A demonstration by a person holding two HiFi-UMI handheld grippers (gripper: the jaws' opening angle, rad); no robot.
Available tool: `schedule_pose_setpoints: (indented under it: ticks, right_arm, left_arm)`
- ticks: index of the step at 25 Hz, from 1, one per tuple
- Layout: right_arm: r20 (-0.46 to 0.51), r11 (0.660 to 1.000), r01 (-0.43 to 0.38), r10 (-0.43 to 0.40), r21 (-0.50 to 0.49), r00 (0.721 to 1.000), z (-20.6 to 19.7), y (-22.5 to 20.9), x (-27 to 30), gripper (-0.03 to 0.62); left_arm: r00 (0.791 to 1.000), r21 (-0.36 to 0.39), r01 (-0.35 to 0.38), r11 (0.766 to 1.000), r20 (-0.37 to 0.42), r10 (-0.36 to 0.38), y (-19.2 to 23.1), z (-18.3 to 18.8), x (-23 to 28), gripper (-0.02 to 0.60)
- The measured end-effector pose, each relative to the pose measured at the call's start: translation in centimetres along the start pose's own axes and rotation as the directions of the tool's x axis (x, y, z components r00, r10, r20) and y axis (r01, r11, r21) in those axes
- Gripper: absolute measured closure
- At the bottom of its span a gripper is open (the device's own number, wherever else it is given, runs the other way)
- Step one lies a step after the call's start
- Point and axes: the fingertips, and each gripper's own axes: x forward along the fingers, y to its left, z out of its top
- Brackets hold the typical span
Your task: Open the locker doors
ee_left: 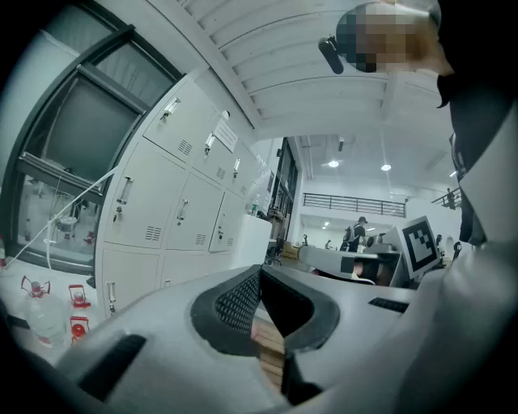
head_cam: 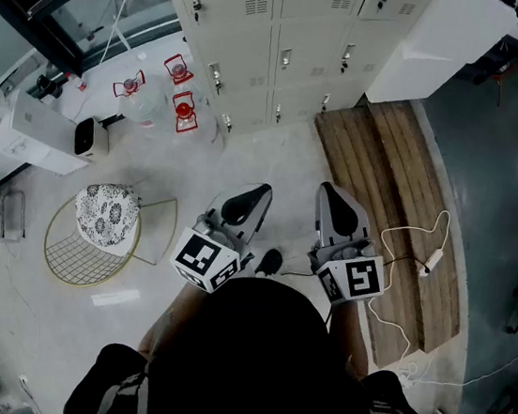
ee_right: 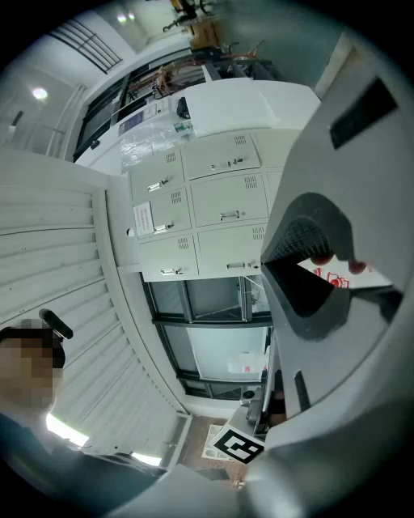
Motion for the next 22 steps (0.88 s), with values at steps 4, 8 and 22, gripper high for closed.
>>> schedule_pose_setpoints:
  ticks: [4,8,22]
  right_arm:
    - [-0.005,1.000,0.003,-0.003,0.014,1.000,-0.2,-0.2,-1.1,0.591]
    - [-0.009,1.000,0.016,-0.016,0.024,1.000,-0.6,-0.5,-2.0,0.591]
    - [0.026,0.993,-0.009,0.006,0.114,1.000,-1.5,-1.7,-3.3,0.589]
  left_arm:
    - [1.000,0.009,-0.002,1.000,-0.004,0.002,-0.7,-0.1,-0.2,0.563]
    - [1.000,0.006,0.009,1.000,-0.012,-0.009,-1.2,-0.2,-0.1,0.563]
    - [0.997,-0.012,0.005,1.000,-0.078,-0.006,-2.8,-1.5,0.1,0.563]
